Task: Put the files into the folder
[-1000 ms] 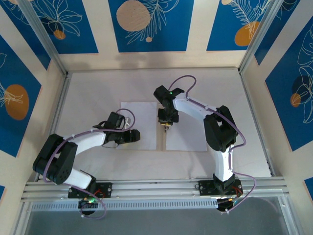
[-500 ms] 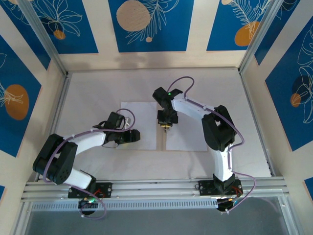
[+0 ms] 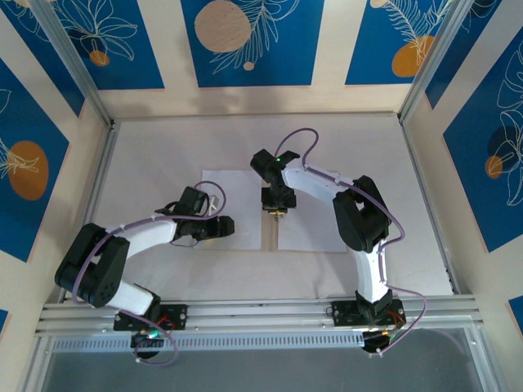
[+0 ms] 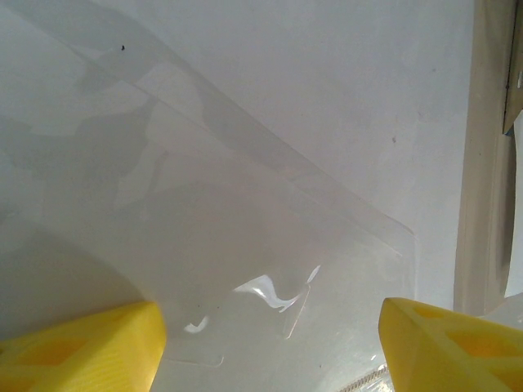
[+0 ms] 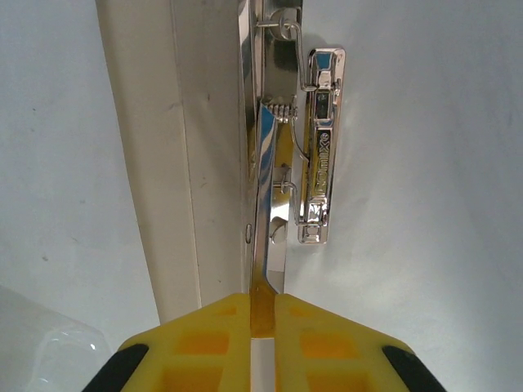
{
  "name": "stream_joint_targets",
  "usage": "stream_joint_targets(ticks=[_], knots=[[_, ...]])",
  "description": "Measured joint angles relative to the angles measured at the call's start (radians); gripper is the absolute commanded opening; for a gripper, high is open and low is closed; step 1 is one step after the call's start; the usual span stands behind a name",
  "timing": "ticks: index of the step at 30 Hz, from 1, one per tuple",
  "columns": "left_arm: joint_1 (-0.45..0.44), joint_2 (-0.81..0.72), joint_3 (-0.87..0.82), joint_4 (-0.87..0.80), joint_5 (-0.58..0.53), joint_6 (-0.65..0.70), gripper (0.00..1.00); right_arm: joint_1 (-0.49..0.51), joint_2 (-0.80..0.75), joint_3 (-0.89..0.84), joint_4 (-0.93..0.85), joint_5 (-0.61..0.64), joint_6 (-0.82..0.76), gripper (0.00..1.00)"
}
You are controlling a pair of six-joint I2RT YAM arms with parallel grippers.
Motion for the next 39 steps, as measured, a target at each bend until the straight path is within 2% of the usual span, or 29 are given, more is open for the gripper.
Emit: stream_joint_targets(ticks=[39], knots=[[0.0,0.006,0.0,0.014,0.011,0.0,0.72,0.024,0.039,0.005,-0.029,0.066,-0.011,0.09]])
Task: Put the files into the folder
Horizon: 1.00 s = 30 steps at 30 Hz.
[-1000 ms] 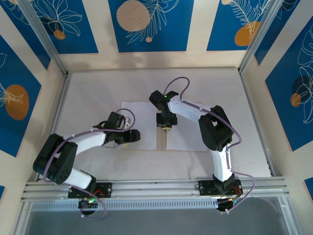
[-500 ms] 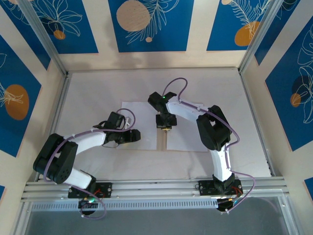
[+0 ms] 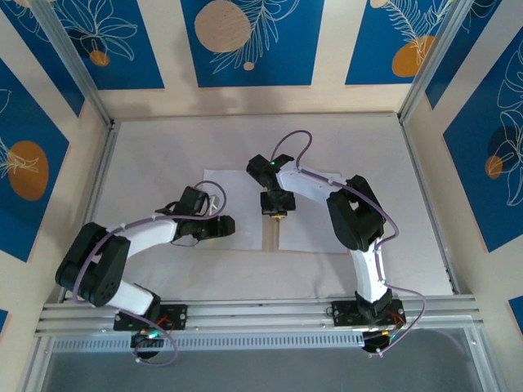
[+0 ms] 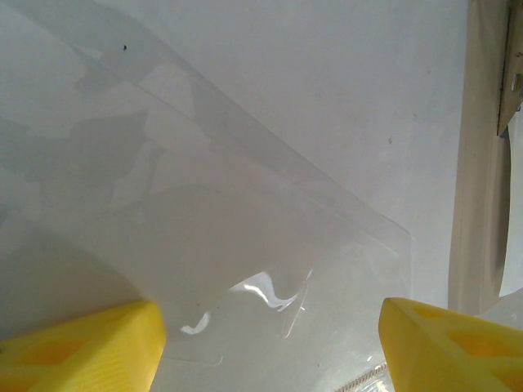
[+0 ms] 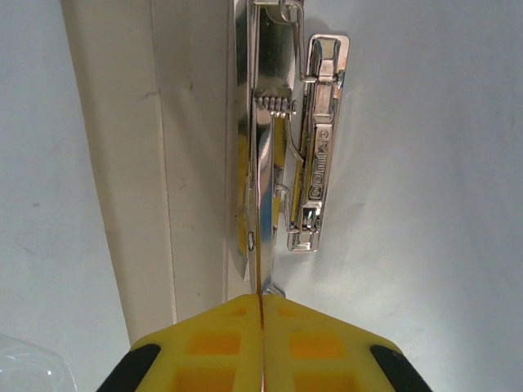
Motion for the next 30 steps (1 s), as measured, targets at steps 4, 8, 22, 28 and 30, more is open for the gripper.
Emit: stream_joint_targets(ticks=[4,8,22,28,30], knots=[[0.0,0.0,0.0,0.001,0.0,0.0,0.72,0.0,0.004,0.0,0.0,0.0,0.0,0.09],[0.0,0.001,0.0,0.002,0.001,0.0,0.72,0.0,0.012,0.0,0.0,-0.001,0.001,0.09],[0.0,0.002,0.0,0.002,0.003,0.0,0.72,-0.016,0.018,-0.005,0.011,-0.045,0.002,0.09],[0.0,0.002,0.0,0.002,0.003,0.0,0.72,-0.016,0.024,0.005,-0.001,-0.044,0.01,0.09],[0.0,0.002,0.0,0.002,0.003,0.0,0.72,-0.016,0.026,0.008,-0.006,-0.041,0.01,0.09]])
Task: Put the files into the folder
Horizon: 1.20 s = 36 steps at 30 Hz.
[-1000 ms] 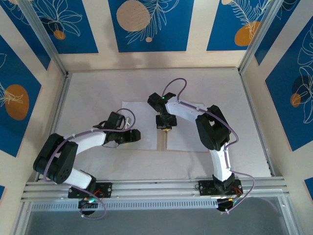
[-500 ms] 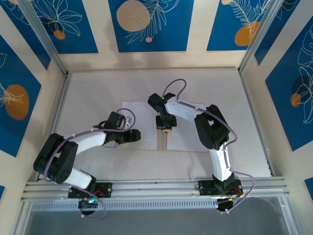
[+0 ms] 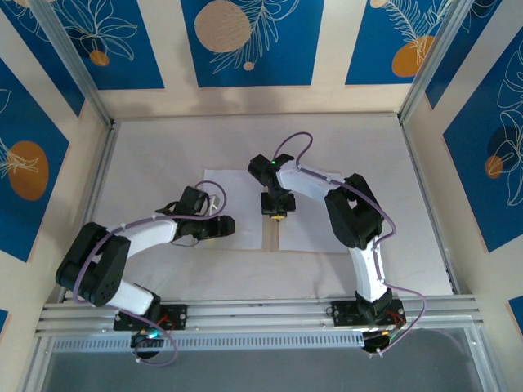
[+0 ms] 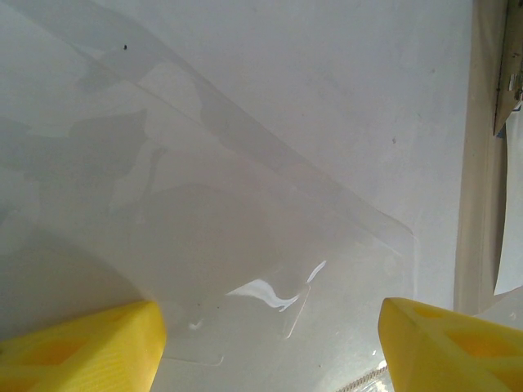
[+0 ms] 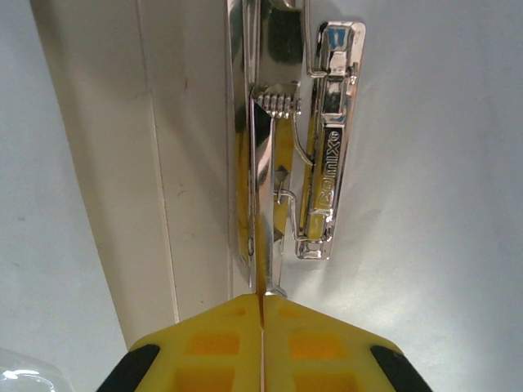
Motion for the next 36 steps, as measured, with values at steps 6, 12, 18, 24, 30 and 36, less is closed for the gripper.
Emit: stream_joint_targets(ticks=[6,12,18,24,30,36], knots=[[0.0,0.0,0.0,0.001,0.001,0.0,0.72,0.0,0.001,0.002,-0.008,0.012,0.0,0.08],[0.0,0.003,0.0,0.006,0.007,0.0,0.72,0.0,0.001,0.003,-0.01,0.015,0.0,0.07],[0.001,0.004,0.0,0.008,0.009,0.0,0.72,-0.003,0.001,-0.005,-0.005,0.014,0.0,0.07],[0.002,0.006,0.0,0.014,0.016,0.0,0.72,-0.01,0.0,-0.04,0.032,0.002,0.0,0.08],[0.002,0.006,0.0,0.014,0.016,0.0,0.71,-0.018,-0.013,-0.071,0.071,-0.026,0.0,0.07],[0.002,0.006,0.0,0.015,0.016,0.0,0.72,-0.026,-0.014,-0.074,0.076,-0.044,0.0,0.07]])
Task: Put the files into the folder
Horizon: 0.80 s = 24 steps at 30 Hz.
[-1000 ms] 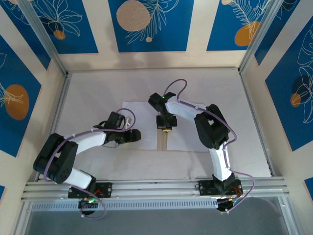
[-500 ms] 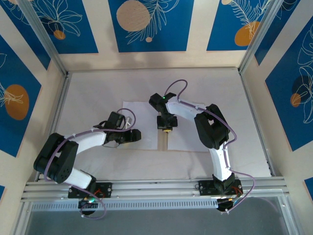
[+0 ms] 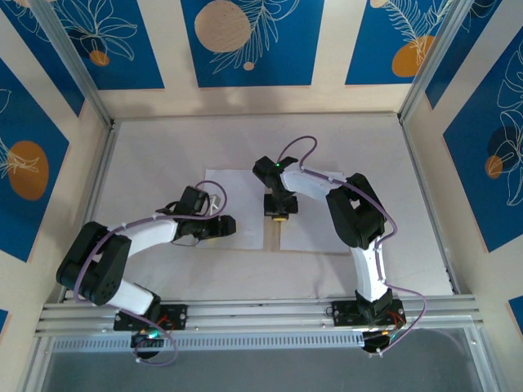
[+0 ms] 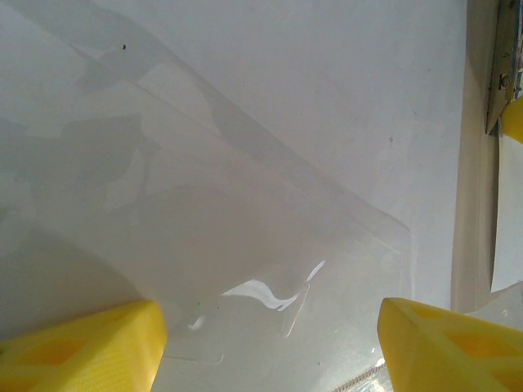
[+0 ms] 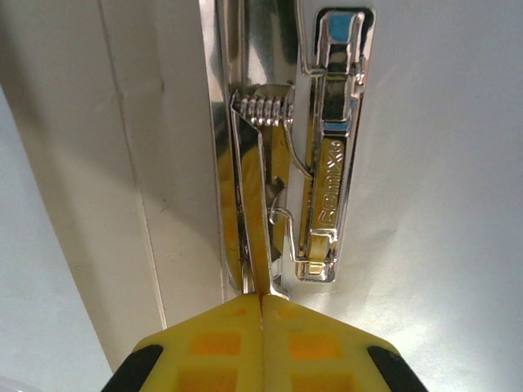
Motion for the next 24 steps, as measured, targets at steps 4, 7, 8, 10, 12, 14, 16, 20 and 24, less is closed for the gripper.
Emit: stream_joint_targets(ticks=[4,7,8,10,12,14,16,20,24], knots=[[0.0,0.0,0.0,0.0,0.0,0.0,0.72,-0.005,-0.007,-0.009,0.01,-0.013,0.0,0.07],[0.0,0.0,0.0,0.0,0.001,0.0,0.71,-0.01,-0.014,-0.017,0.018,-0.021,0.0,0.07],[0.0,0.0,0.0,0.0,0.002,0.0,0.71,-0.011,-0.017,-0.019,0.021,-0.024,0.001,0.07],[0.0,0.0,0.0,0.0,0.002,0.0,0.71,-0.015,-0.023,-0.019,0.02,-0.032,0.003,0.07],[0.001,0.0,0.0,0.0,0.002,0.0,0.72,-0.019,-0.034,-0.02,0.019,-0.041,0.003,0.07],[0.001,0.001,0.0,0.0,0.002,0.0,0.71,-0.023,-0.047,-0.02,0.019,-0.051,0.003,0.07],[0.002,0.004,0.001,0.0,0.003,0.0,0.71,-0.026,-0.06,-0.02,0.021,-0.06,0.003,0.07],[0.003,0.004,0.002,0.0,0.003,0.0,0.72,-0.032,-0.078,-0.019,0.021,-0.066,0.003,0.07],[0.003,0.005,0.002,0.0,0.003,-0.002,0.72,-0.034,-0.079,-0.019,0.02,-0.065,0.003,0.07]])
